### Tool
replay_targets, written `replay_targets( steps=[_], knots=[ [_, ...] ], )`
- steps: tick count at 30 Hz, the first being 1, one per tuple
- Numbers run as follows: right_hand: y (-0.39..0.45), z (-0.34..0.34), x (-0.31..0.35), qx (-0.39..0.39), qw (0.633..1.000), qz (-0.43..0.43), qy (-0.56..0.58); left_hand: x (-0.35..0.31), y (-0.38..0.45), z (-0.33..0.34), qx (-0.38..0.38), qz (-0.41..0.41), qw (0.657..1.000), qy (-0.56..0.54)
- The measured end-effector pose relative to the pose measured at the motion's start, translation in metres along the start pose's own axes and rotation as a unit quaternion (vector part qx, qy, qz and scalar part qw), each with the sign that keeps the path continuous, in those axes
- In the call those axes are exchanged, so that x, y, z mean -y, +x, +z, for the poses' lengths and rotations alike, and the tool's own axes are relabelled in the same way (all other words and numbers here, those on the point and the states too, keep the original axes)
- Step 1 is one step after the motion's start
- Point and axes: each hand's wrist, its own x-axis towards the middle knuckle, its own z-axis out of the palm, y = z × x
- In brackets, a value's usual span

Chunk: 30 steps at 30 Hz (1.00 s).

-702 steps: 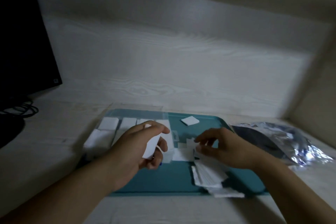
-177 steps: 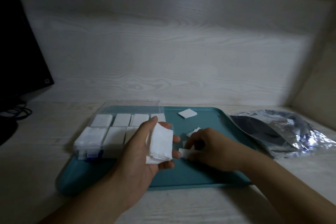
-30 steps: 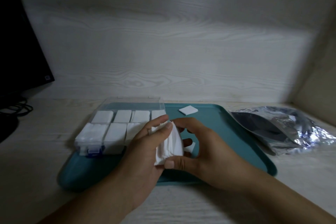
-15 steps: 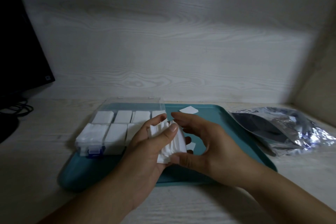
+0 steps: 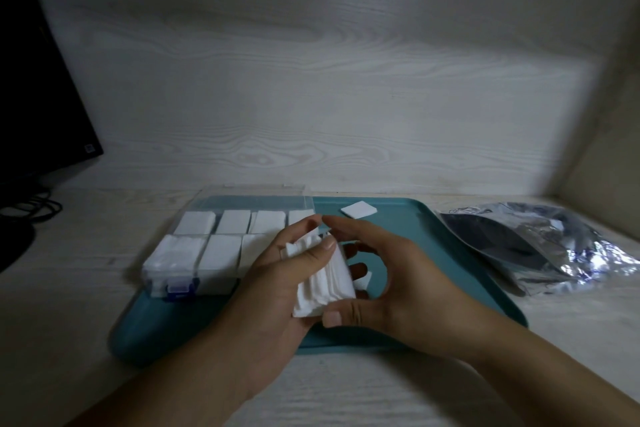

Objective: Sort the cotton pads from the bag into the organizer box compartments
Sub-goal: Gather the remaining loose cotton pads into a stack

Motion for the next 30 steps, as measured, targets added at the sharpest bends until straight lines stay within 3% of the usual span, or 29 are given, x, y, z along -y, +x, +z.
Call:
replay_targets(
  steps=[3,6,8,11,20,22,25,27,30],
  knots=[
    [0.001,-0.007,-0.004,0.018,1.0,0.004,0.008,-0.003,-0.001,-0.001,-0.023,-0.006,1.0,-0.012],
    [0.007,-0.014,-0.021,-0.056,0.997,0.037,0.035,-0.011,0.002,-0.001,-0.06,0.009,0.997,-0.045],
    [0.01,-0.015,-0.036,-0.059,0.991,0.079,-0.094,-0.015,0.004,-0.001,-0.081,0.024,0.995,-0.049],
    [0.011,-0.006,-0.05,0.037,0.948,0.088,-0.302,-0.016,0.004,-0.001,-0.092,0.043,0.994,-0.043],
    [0.015,-0.004,-0.05,-0.038,0.934,0.144,-0.326,-0.011,0.006,-0.005,-0.084,0.064,0.994,-0.016],
    [0.013,-0.009,-0.042,-0.094,0.945,0.147,-0.277,-0.009,0.008,-0.005,-0.094,0.08,0.992,-0.001],
    [0.012,-0.013,-0.02,-0.193,0.972,0.127,-0.041,-0.006,0.009,-0.005,-0.107,0.108,0.988,0.021],
    [0.01,-0.006,-0.005,-0.189,0.975,0.096,0.067,-0.003,0.009,-0.006,-0.107,0.12,0.986,0.047],
    [0.003,0.015,0.001,-0.128,0.987,0.06,0.071,0.001,0.008,-0.007,-0.111,0.135,0.978,0.115]
  ],
)
